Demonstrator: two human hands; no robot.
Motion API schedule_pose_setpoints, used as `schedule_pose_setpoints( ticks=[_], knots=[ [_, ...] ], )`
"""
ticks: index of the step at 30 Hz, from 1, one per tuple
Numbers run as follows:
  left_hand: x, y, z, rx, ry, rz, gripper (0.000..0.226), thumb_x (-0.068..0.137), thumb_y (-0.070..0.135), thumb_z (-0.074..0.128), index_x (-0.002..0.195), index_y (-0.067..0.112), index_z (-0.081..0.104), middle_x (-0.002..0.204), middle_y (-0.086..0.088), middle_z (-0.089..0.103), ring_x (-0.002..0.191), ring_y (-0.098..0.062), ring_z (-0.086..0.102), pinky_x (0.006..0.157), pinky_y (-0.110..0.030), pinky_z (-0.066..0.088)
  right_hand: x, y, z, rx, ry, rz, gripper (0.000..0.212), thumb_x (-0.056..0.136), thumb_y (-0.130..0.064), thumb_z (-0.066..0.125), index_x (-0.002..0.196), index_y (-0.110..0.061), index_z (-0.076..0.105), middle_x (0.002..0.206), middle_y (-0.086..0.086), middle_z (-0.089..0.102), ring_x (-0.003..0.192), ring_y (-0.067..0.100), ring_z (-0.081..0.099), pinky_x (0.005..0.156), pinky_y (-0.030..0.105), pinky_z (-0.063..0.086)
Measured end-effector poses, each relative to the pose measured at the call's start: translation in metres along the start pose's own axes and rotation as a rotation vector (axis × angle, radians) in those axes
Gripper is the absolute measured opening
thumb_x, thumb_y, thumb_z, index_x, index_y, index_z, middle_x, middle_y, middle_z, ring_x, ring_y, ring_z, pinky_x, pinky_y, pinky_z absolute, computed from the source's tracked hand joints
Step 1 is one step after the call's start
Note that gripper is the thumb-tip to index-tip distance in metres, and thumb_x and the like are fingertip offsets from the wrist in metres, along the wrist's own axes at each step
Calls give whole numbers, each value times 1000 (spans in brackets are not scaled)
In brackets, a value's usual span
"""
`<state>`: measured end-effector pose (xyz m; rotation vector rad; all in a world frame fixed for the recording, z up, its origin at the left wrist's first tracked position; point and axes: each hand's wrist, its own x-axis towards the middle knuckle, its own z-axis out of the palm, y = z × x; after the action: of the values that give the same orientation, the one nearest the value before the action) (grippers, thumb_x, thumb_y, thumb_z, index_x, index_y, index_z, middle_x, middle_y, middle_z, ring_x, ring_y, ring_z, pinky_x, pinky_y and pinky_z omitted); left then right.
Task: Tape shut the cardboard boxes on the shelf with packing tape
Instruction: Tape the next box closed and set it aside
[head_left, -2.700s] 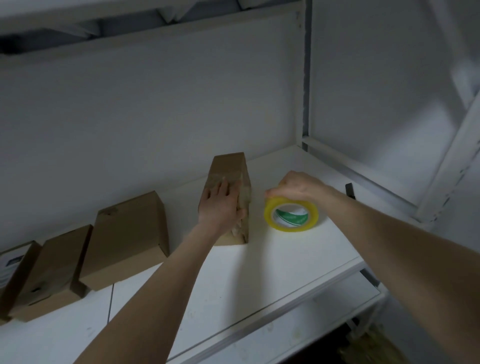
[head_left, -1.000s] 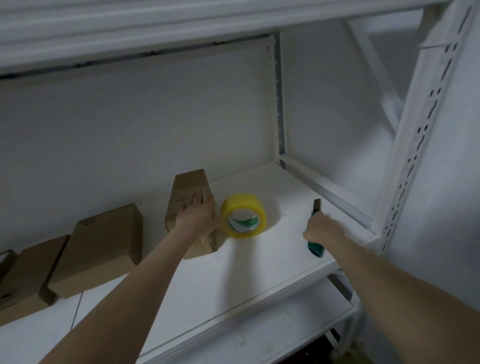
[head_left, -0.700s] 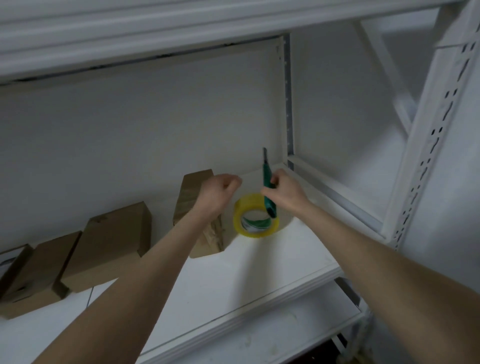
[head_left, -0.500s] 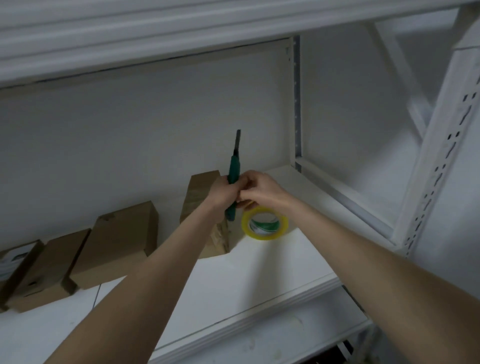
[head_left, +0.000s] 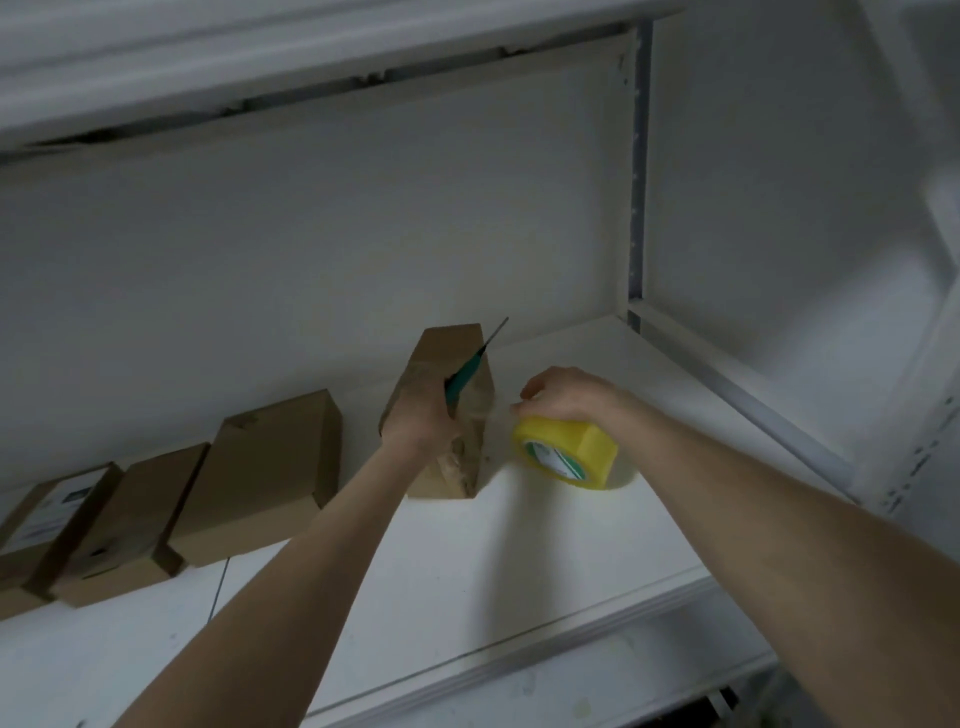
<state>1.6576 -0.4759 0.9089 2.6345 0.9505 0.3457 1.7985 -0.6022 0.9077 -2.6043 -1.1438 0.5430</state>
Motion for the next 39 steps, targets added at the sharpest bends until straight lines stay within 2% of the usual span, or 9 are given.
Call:
schedule_pose_setpoints(
  ticks=[4, 9, 12, 16, 20, 24, 30, 36, 39],
  knots=[
    [7, -2, -6, -33, -41, 23, 40, 77, 16, 67, 113, 12, 52, 96, -7, 60, 87, -25, 59, 78, -38, 54, 12, -5, 10, 129, -99, 9, 47, 98, -37, 51, 136, -10, 54, 137, 11, 54, 123, 28, 52, 96, 32, 43],
    [7, -6, -10, -64, -51, 19, 42, 78, 14, 66, 117, 11, 51, 101, -10, 61, 91, -26, 60, 80, -40, 54, 23, -14, 8, 120, -73, 51, 50, 99, -37, 50, 139, -6, 51, 139, 13, 52, 123, 28, 53, 97, 31, 43],
    [5, -7, -11, -62, -80, 9, 42, 79, 13, 66, 118, 11, 50, 103, -11, 61, 93, -27, 61, 82, -42, 54, 26, -9, 16, 210, 3, 67, 56, 95, -50, 53, 133, -9, 58, 132, 11, 58, 117, 28, 57, 93, 31, 47],
    [-2, 2, -22, -159, -84, 22, 25, 91, 24, 58, 112, 15, 48, 97, -4, 57, 81, -18, 56, 68, -28, 48, 32, -4, 30, 309, 70, 116, 49, 83, -57, 61, 110, -17, 70, 108, 6, 67, 96, 25, 65, 86, 34, 55],
    [-28, 17, -36, -261, -105, 35, 26, 100, 18, 35, 122, 9, 45, 102, -15, 64, 80, -28, 64, 71, -39, 56, 33, -5, 30, 321, 92, 149, 39, 79, -49, 63, 99, -17, 70, 99, 7, 68, 86, 25, 66, 83, 37, 57],
    [-71, 18, -32, -370, -263, -27, 24, 100, 12, 31, 121, 7, 42, 96, -18, 63, 57, -24, 63, 44, -31, 51, 31, -7, 30, 307, 85, 169, 41, 76, -50, 61, 100, -18, 70, 97, 6, 68, 85, 26, 65, 84, 39, 57],
    [-88, 14, -18, -244, -315, -53, 20, 100, 17, 29, 117, 11, 38, 96, -15, 63, 59, -22, 57, 55, -35, 54, 27, -9, 30, 329, 103, 184, 42, 69, -50, 67, 101, -22, 71, 99, 6, 68, 89, 27, 66, 87, 39, 56],
    [-80, 19, -14, -180, -371, -194, 21, 100, 14, 30, 108, 4, 46, 84, -15, 59, 49, -19, 47, 41, -23, 37, 25, -11, 32, 321, 132, 197, 37, 75, -47, 66, 103, -23, 71, 101, 6, 68, 90, 27, 66, 86, 39, 56],
    [-78, 18, -12, -155, -362, -148, 17, 100, 14, 28, 108, 8, 42, 84, -14, 56, 48, -17, 45, 38, -22, 35, 24, -13, 33, 302, 137, 192, 36, 75, -47, 65, 101, -23, 70, 95, 4, 68, 85, 26, 66, 83, 38, 57]
  ],
)
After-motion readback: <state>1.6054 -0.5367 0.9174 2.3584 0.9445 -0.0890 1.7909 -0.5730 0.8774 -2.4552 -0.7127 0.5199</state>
